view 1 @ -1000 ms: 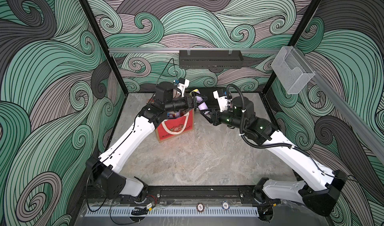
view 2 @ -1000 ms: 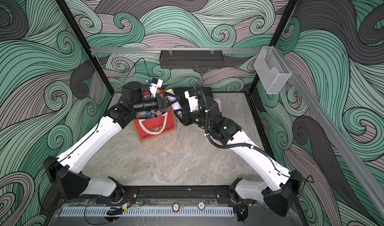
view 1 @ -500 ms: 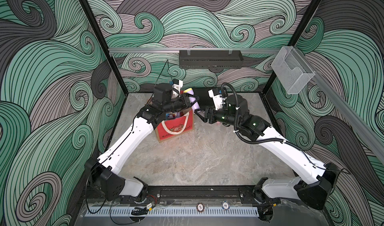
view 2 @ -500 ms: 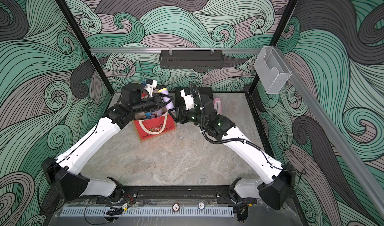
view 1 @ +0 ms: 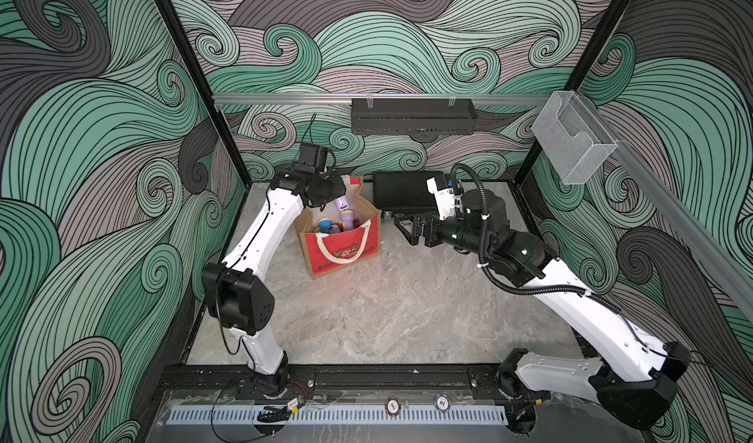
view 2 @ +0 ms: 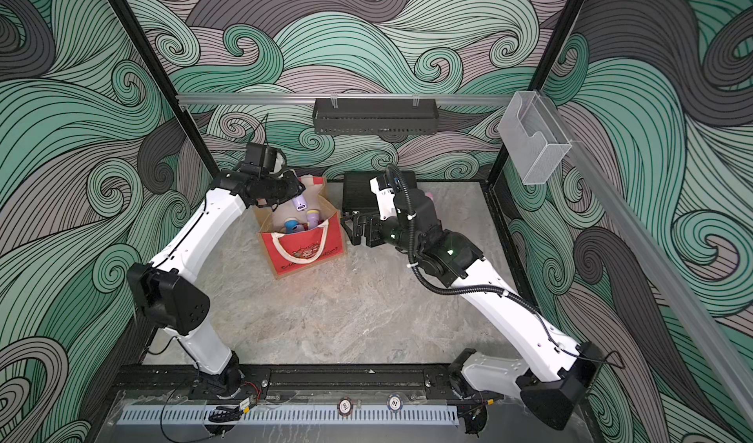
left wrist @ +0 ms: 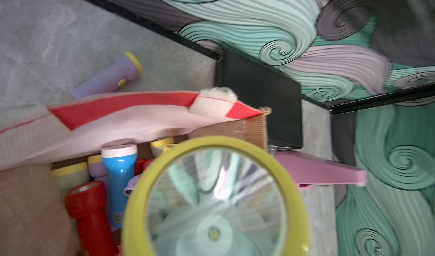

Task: Put the flashlights into the tote bags
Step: Place the flashlight in the canvas bag.

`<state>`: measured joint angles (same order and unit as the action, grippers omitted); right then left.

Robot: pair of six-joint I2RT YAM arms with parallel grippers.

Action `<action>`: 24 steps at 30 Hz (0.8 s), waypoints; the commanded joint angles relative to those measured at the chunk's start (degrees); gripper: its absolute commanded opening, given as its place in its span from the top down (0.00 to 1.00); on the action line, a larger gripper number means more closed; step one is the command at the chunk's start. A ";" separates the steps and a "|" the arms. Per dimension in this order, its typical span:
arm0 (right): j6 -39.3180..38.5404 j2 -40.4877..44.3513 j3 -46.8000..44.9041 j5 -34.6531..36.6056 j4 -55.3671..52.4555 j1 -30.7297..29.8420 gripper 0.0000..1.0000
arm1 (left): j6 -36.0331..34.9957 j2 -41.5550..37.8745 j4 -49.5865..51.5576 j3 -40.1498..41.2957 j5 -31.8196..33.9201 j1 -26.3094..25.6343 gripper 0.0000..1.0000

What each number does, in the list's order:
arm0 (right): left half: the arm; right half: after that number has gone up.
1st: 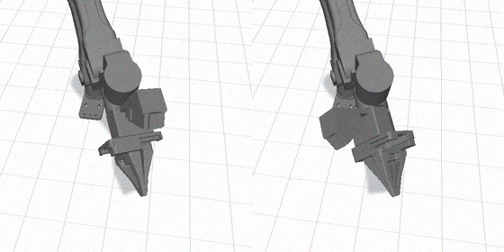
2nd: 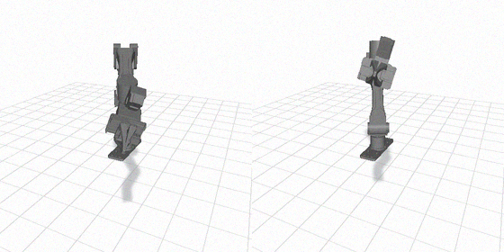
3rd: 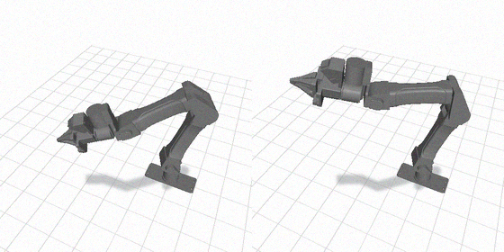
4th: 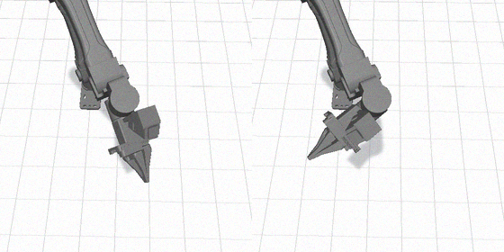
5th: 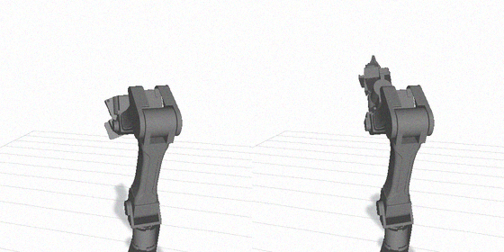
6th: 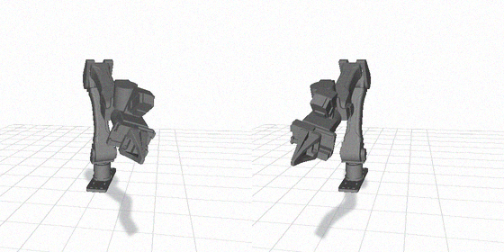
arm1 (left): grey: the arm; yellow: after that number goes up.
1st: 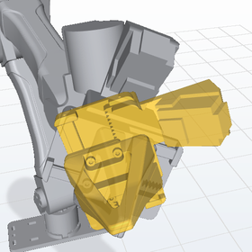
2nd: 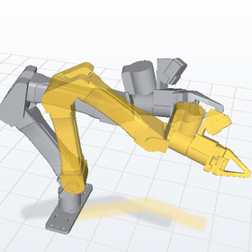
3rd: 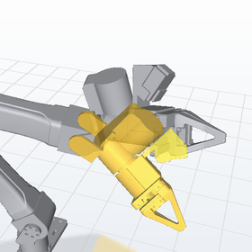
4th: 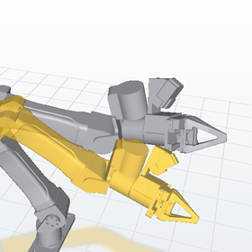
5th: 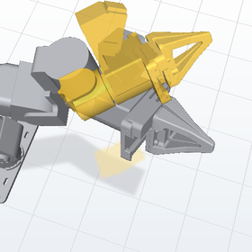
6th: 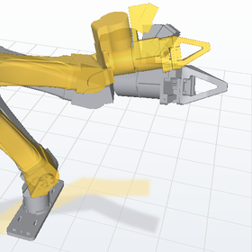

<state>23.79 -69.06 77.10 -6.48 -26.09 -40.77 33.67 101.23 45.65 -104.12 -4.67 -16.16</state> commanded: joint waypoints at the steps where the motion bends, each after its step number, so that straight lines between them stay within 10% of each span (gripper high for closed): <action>1: -2.07 1.34 0.33 4.62 -3.92 0.34 0.00 | -3.39 3.17 5.31 -3.98 6.28 -0.94 1.00; 24: -2.18 4.59 -3.10 10.19 -5.77 1.13 0.00 | -1.32 13.81 3.46 2.38 9.89 -3.13 1.00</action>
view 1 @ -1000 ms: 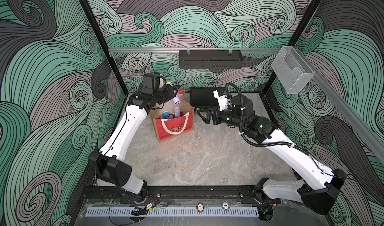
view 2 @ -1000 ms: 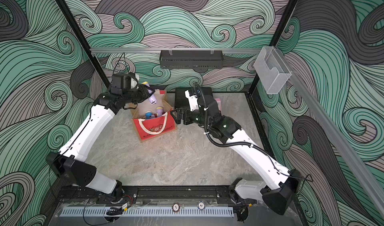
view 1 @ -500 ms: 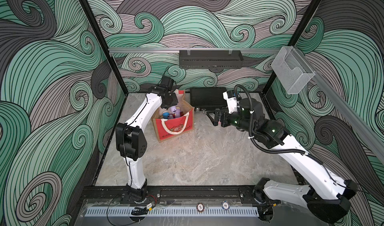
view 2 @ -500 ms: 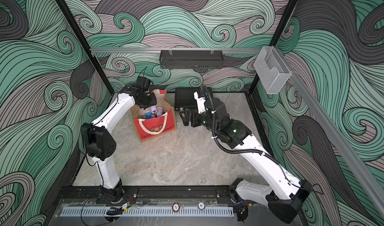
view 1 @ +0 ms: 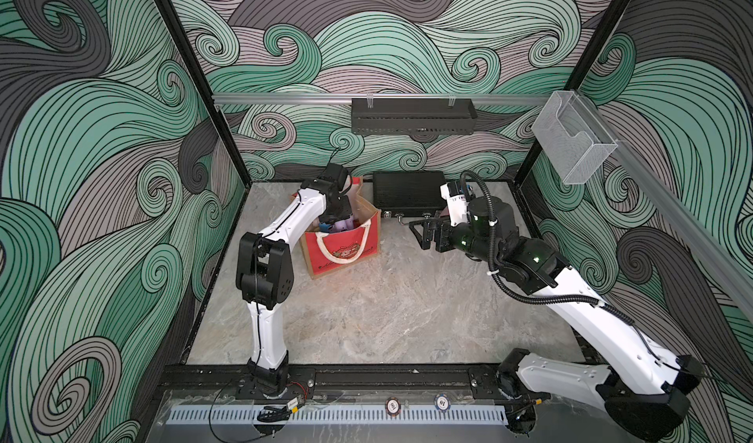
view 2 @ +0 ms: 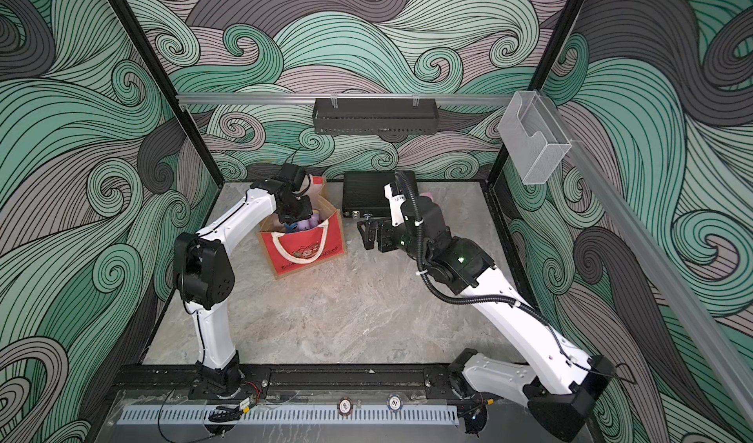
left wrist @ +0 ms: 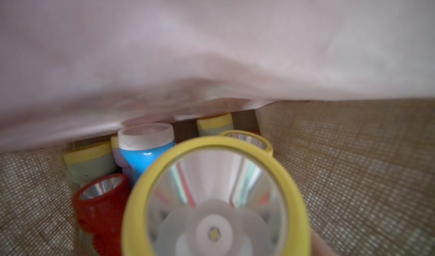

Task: Put the flashlights into the tote bags
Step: Place the flashlight in the canvas bag, then reset both arms

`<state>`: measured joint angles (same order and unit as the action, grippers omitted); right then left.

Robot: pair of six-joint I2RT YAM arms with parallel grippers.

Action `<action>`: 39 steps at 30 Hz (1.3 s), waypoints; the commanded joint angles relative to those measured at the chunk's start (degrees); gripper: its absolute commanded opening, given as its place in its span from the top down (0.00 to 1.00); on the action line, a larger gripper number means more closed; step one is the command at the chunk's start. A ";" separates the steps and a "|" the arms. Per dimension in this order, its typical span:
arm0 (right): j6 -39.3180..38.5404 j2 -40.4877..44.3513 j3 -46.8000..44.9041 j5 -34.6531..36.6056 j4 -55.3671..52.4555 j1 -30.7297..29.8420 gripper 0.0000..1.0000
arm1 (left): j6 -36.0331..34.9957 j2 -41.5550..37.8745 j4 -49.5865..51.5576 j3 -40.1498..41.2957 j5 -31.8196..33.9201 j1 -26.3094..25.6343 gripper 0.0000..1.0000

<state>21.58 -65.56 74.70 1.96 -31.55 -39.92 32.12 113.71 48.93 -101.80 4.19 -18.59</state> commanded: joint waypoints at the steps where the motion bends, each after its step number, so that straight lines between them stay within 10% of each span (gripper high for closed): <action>1: -0.07 1.29 -0.86 1.92 -0.30 0.28 0.00 | 0.22 1.52 0.09 0.47 1.52 -0.85 1.00; 10: 0.29 1.79 -1.22 2.88 -0.17 0.81 0.00 | 0.58 1.29 -1.36 3.13 2.34 -1.19 0.97; 16: 0.56 5.83 -2.46 9.54 -0.88 1.96 0.00 | 0.73 -2.60 -0.39 1.15 2.93 -1.28 0.41; 24: 2.23 11.05 -6.62 13.62 -0.88 6.06 0.00 | -3.05 -12.37 0.62 0.96 1.82 -1.34 0.06; 31: -0.83 14.28 -13.71 26.35 -0.14 8.29 0.00 | -7.14 -29.11 4.52 7.23 2.00 -1.28 0.01; 39: -15.73 19.81 -33.06 33.13 16.39 15.74 0.00 | -8.88 -64.73 -10.67 41.50 23.93 -0.50 0.01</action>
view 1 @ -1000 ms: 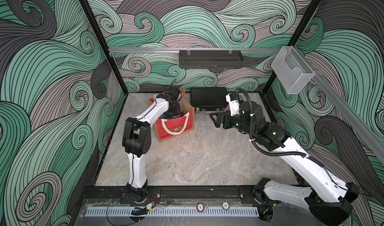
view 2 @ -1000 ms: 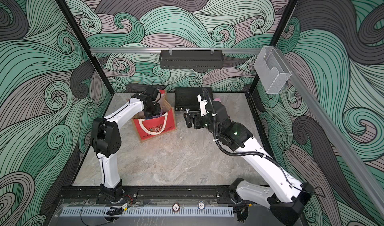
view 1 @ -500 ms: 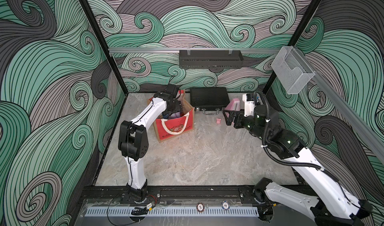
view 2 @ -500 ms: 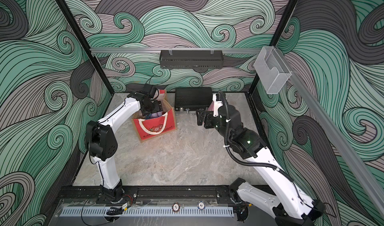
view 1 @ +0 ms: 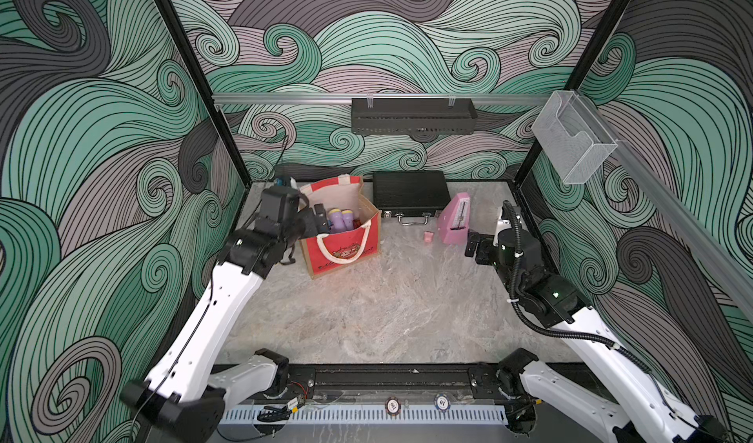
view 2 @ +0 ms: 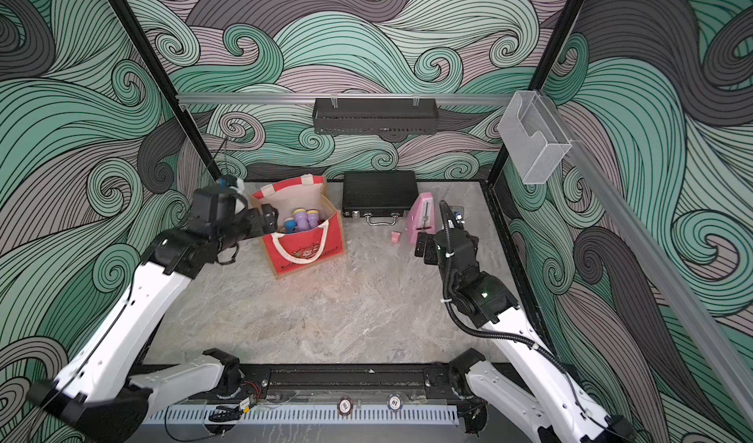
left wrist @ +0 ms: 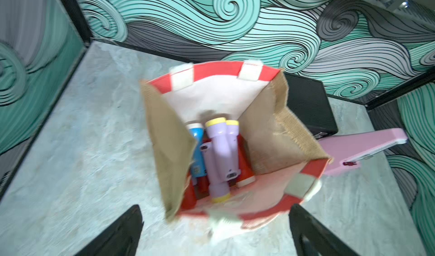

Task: Put the flashlights into the tote bags
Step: Reset both arms

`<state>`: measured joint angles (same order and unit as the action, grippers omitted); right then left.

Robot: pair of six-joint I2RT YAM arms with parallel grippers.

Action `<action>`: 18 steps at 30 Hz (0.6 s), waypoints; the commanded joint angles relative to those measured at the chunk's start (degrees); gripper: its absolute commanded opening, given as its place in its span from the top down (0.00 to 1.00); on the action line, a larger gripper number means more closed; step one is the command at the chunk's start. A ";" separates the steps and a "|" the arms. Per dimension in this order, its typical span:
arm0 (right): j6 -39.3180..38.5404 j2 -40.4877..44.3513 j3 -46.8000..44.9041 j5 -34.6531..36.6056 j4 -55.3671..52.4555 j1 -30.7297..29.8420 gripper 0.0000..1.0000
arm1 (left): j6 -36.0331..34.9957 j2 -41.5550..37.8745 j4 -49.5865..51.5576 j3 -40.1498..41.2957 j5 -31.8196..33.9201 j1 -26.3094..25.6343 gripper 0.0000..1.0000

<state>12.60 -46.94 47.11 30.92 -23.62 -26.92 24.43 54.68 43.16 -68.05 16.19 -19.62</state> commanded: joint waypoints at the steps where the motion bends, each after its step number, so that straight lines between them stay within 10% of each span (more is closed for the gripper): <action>1: -6.94 1.55 -7.60 3.23 9.99 4.07 0.00 | -0.85 -8.25 -5.85 10.57 15.46 0.55 0.01; 9: -7.40 -1.15 -21.68 -1.37 21.85 12.66 0.00 | -13.55 -16.98 -29.65 33.97 31.47 1.53 0.01; 18: -7.68 -7.77 -32.15 -8.12 42.76 21.80 0.00 | -14.01 -0.89 -46.11 42.31 30.58 6.52 0.01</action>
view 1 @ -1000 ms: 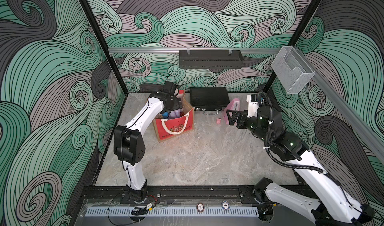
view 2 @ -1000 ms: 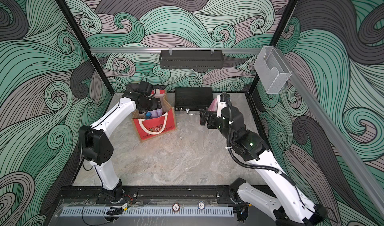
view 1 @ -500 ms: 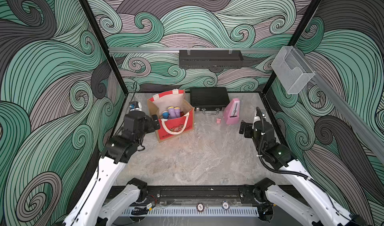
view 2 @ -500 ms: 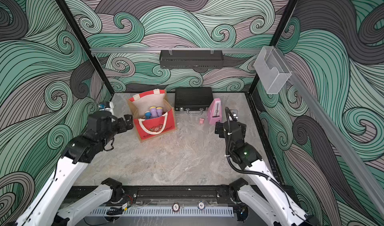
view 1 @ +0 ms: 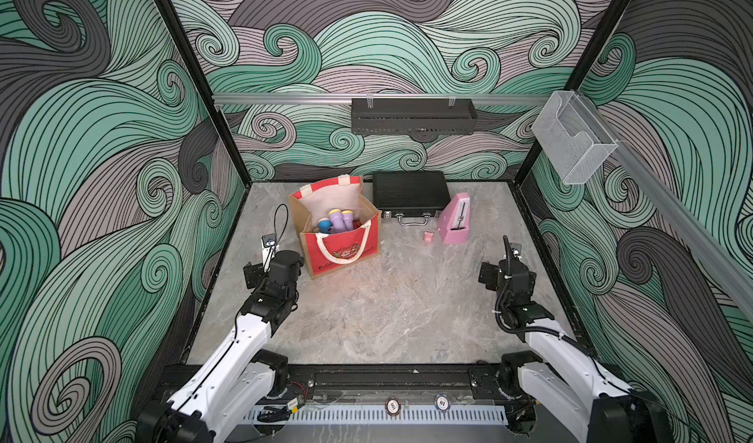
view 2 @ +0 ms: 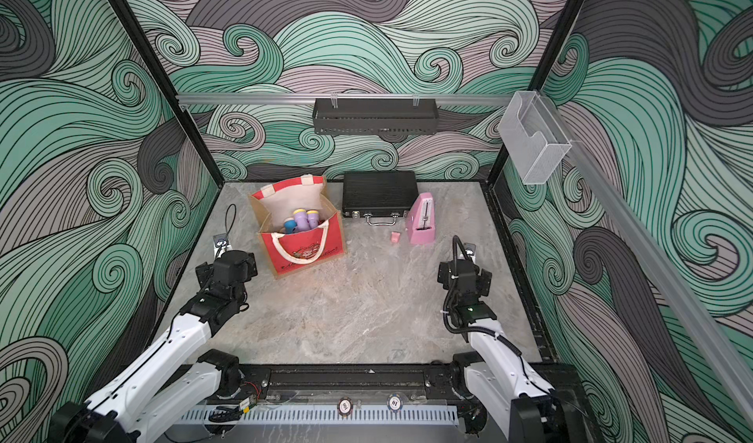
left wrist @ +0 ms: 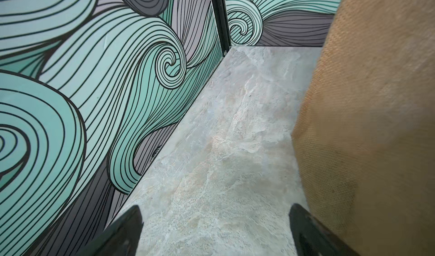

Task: Put the flashlights into the tote bags
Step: Reset both arms

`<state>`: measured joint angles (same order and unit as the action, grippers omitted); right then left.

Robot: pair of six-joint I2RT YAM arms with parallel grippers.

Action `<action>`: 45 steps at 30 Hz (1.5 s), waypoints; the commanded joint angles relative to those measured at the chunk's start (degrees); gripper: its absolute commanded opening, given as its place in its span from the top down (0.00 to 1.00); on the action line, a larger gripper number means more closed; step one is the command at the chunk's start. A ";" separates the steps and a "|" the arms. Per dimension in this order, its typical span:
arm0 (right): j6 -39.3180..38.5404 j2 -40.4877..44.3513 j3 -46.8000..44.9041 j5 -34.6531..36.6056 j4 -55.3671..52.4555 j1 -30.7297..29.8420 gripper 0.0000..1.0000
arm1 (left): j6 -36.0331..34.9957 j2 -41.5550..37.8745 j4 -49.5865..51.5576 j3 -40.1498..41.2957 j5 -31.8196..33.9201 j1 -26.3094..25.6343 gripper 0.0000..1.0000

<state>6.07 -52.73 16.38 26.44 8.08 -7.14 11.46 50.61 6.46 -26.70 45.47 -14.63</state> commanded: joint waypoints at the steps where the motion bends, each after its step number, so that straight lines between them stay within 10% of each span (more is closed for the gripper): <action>1: -1.73 -3.30 -1.37 -4.57 12.81 2.43 0.00 | -1.49 5.25 -12.00 1.44 -0.47 2.11 0.01; 19: -4.12 -33.14 5.42 -21.34 41.43 7.81 0.00 | -6.58 35.51 -43.99 -0.97 -20.74 13.40 0.01; 45: -6.94 -35.55 6.82 -20.52 40.51 5.73 0.00 | -6.17 36.59 -45.60 0.24 -28.36 15.60 0.01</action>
<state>0.43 -88.12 21.93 5.54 47.59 -0.89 5.48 87.99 -38.74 -25.61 17.61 0.38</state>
